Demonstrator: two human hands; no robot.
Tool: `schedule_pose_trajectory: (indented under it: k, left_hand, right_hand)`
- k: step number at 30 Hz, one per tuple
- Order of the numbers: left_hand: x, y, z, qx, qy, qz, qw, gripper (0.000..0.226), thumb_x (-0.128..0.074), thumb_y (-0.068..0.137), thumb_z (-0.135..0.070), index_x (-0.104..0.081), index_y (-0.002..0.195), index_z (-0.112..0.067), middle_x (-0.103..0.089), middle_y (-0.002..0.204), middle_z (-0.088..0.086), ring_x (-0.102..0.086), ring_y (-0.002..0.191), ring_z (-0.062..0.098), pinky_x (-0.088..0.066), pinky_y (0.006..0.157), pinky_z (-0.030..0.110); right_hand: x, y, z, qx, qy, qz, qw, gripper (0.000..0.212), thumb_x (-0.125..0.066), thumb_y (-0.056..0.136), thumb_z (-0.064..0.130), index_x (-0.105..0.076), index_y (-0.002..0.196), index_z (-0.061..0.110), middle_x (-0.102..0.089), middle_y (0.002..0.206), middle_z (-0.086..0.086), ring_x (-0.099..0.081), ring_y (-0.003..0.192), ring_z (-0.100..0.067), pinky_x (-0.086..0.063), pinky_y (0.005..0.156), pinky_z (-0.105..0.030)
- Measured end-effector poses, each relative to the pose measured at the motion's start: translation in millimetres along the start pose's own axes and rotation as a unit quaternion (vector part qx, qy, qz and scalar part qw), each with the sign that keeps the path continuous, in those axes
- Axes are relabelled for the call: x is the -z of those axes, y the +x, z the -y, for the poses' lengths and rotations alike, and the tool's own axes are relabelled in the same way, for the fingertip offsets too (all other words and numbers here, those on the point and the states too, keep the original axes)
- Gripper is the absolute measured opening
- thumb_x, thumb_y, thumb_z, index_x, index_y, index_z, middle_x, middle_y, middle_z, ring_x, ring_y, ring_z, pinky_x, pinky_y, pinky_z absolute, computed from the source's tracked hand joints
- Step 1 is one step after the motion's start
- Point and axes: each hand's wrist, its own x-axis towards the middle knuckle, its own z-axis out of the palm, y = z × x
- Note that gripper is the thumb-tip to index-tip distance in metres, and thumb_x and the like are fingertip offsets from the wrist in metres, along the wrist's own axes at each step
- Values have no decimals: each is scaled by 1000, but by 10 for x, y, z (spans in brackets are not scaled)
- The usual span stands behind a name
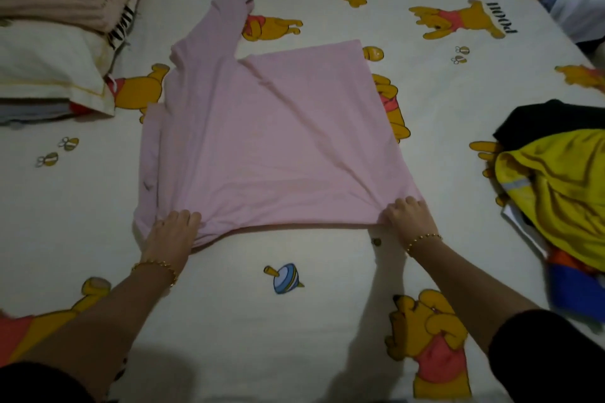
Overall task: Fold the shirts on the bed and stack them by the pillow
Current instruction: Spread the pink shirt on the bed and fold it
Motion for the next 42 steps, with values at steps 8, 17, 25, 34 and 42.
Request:
schedule_pose_trajectory:
  k: [8, 17, 25, 34, 42]
  left_hand:
    - [-25, -527, -76, 8, -55, 25, 998, 61, -77, 33, 17, -52, 82, -8, -52, 70, 12, -54, 58, 30, -44, 46, 32]
    - [-44, -823, 469, 149, -161, 82, 972, 108, -93, 32, -43, -45, 120, -3, -50, 122, 24, -50, 107, 40, -46, 90, 51]
    - [-61, -768, 960, 48, -165, 116, 978, 24, -79, 66, -23, -65, 82, -11, -61, 93, 8, -60, 87, 30, -48, 77, 38]
    - [502, -1040, 876, 116, -373, 144, 909, 22, -40, 96, -33, -41, 83, -15, -56, 76, 6, -55, 71, 26, -45, 59, 34]
    - [809, -1232, 468, 237, -397, 79, 883, 44, -68, 83, -14, -46, 120, -4, -45, 121, 12, -52, 104, 25, -47, 85, 31]
  right_hand:
    - [-66, -431, 311, -8, -3, 60, 998, 31, -39, 96, 16, -53, 122, 23, -53, 120, -3, -47, 115, -25, -38, 92, -36]
    - [391, -421, 1669, -6, 197, 57, 979, 25, -46, 91, 15, -49, 115, 8, -55, 117, -12, -50, 109, -30, -40, 89, -37]
    - [805, -468, 3236, -124, 509, 155, 837, 50, -50, 91, 54, -56, 64, 12, -56, 67, -6, -56, 81, -28, -33, 66, -28]
    - [1025, -444, 3567, -306, 843, 139, 419, 13, -60, 88, 8, -57, 76, 7, -56, 63, -7, -53, 53, -16, -48, 47, -24]
    - [1248, -764, 3422, -309, 892, 91, 317, 37, -57, 92, 19, -56, 119, -7, -63, 111, -22, -62, 81, -30, -53, 64, -36]
